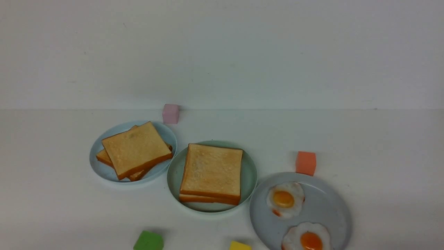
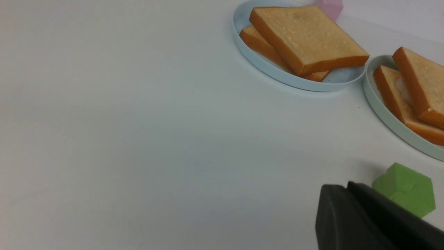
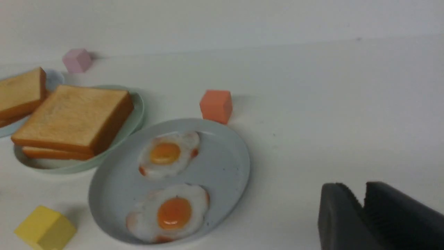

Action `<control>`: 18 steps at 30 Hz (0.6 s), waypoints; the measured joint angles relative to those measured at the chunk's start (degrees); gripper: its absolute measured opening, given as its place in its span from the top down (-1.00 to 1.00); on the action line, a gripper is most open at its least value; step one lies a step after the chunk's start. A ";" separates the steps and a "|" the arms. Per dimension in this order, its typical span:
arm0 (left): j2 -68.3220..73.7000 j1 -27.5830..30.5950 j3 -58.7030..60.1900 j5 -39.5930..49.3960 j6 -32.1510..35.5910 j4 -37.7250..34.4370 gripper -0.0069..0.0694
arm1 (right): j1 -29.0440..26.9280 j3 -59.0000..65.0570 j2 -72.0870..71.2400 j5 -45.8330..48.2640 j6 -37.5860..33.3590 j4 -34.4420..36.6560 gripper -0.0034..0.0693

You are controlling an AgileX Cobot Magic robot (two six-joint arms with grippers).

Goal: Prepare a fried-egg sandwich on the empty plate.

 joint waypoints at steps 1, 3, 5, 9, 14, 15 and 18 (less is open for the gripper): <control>0.00 0.00 0.00 0.00 0.00 0.00 0.72 | -0.34 1.25 -0.06 -0.74 -1.16 0.95 0.52; 0.00 0.00 0.00 0.00 0.00 0.00 0.72 | -0.47 3.25 -0.51 -2.54 -2.94 1.77 0.51; 0.00 0.00 0.00 0.00 0.00 0.00 0.72 | -0.47 6.01 -2.11 -4.89 -4.70 1.86 0.51; 0.00 0.00 0.00 -0.05 0.00 0.00 0.70 | -1.32 10.49 -4.45 -6.88 -6.43 1.50 0.50; 0.00 0.00 0.00 -0.07 0.00 -0.05 0.69 | -3.31 10.74 -4.51 -5.83 -6.83 0.98 0.48; 0.00 0.00 0.00 -0.07 0.00 -0.05 0.69 | -3.53 10.74 -4.51 -5.83 -6.83 0.82 0.48; 0.00 0.00 0.00 -0.07 0.00 -0.05 0.69 | -3.94 10.74 -4.51 -5.83 -6.83 0.82 0.48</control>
